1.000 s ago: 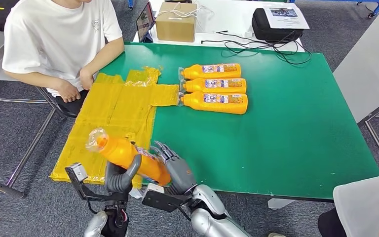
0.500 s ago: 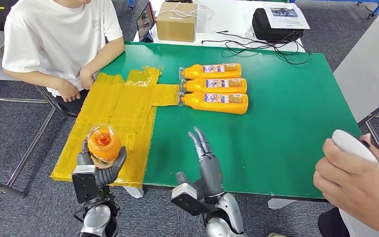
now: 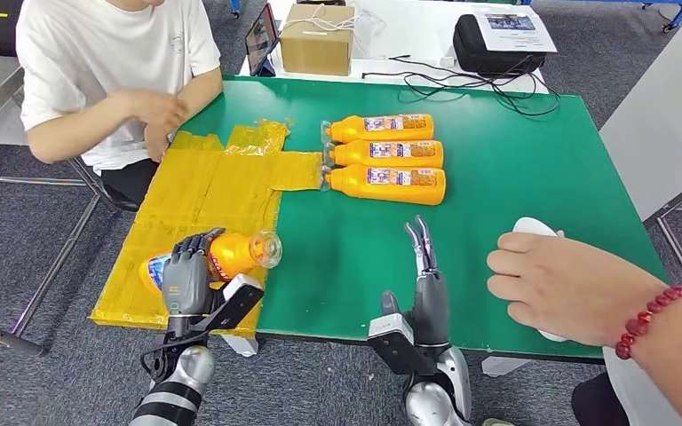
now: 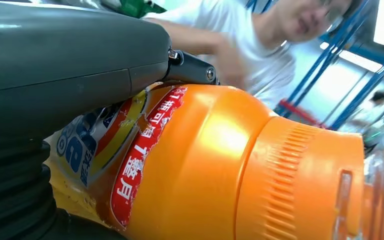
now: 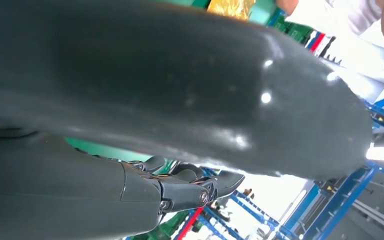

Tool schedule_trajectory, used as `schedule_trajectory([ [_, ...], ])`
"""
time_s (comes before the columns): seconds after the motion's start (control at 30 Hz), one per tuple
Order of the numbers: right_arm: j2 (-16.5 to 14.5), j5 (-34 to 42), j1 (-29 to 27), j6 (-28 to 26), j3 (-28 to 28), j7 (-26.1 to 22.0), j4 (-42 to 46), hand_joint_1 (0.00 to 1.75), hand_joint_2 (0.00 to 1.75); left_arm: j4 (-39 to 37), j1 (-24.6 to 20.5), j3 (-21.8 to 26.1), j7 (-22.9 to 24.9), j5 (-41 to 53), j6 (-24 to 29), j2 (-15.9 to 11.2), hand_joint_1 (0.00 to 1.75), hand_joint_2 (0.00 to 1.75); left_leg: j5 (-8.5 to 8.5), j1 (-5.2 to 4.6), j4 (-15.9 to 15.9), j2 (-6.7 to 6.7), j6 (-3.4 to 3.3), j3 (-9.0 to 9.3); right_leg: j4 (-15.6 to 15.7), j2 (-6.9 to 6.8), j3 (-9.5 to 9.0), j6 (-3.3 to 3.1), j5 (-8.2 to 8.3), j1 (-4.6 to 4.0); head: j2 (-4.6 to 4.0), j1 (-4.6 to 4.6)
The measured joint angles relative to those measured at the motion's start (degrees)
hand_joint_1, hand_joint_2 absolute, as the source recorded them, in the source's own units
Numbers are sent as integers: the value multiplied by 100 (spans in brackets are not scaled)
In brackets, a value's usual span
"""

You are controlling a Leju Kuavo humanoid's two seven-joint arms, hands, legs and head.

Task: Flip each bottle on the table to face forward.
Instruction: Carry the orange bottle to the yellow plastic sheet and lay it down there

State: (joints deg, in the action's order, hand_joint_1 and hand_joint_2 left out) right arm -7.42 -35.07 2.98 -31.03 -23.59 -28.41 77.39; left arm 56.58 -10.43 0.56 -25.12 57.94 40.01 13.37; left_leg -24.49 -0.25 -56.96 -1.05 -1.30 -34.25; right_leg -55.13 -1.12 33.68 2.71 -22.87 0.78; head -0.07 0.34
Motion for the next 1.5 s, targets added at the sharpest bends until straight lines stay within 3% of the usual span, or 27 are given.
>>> schedule_trajectory([
  [0.2,-120,247,3,362,7,-92,-22,0,0,-1118,-750,-73,1298,1172,-169,-348,175,175,2,-1,0,2,0,-3,0,0,0,0,0,1,0,-1],
  [0.3,-169,300,5,443,8,-124,-55,0,0,-1648,-1100,-204,1597,1354,-389,-528,175,175,4,-1,0,1,2,0,-1,0,-2,0,0,1,0,-2],
  [0.47,-228,402,30,566,15,-138,-115,0,0,-2254,-1497,-394,1746,1440,-912,-708,175,175,4,-1,1,1,2,6,-5,0,-8,0,0,1,0,-1],
  [1.07,-261,420,46,574,42,-140,-191,0,0,-2756,-1773,-560,1753,1441,-944,-837,174,175,6,0,1,2,5,13,-9,1,-12,-1,0,1,0,-1],
  [1.1,-262,421,46,575,42,-139,-192,0,0,-2765,-1777,-561,1753,1442,-962,-838,167,175,6,0,1,2,5,13,-9,1,-12,-1,0,1,0,-1],
  [1.13,-263,423,47,578,42,-139,-194,0,0,-2774,-1785,-562,1753,1442,-1009,-839,147,175,6,0,1,2,5,14,-9,1,-12,-1,0,1,0,-2],
  [1.23,-265,459,48,624,45,-140,-211,0,0,-2814,-1864,-591,1749,1442,-1429,-842,29,175,6,-1,2,8,6,26,-9,-4,-28,-2,-2,1,0,-2],
  [1.27,-266,482,49,647,46,-142,-221,0,0,-2829,-1903,-611,1743,1430,-1629,-845,5,175,6,0,2,13,6,33,-8,-7,-36,-2,-3,1,0,-1],
  [1.5,-269,604,102,751,69,-212,-331,0,0,-2842,-2067,-670,1214,532,-2868,-784,0,175,11,-2,3,33,2,56,-8,-22,-63,-3,-6,4,0,-1],
])
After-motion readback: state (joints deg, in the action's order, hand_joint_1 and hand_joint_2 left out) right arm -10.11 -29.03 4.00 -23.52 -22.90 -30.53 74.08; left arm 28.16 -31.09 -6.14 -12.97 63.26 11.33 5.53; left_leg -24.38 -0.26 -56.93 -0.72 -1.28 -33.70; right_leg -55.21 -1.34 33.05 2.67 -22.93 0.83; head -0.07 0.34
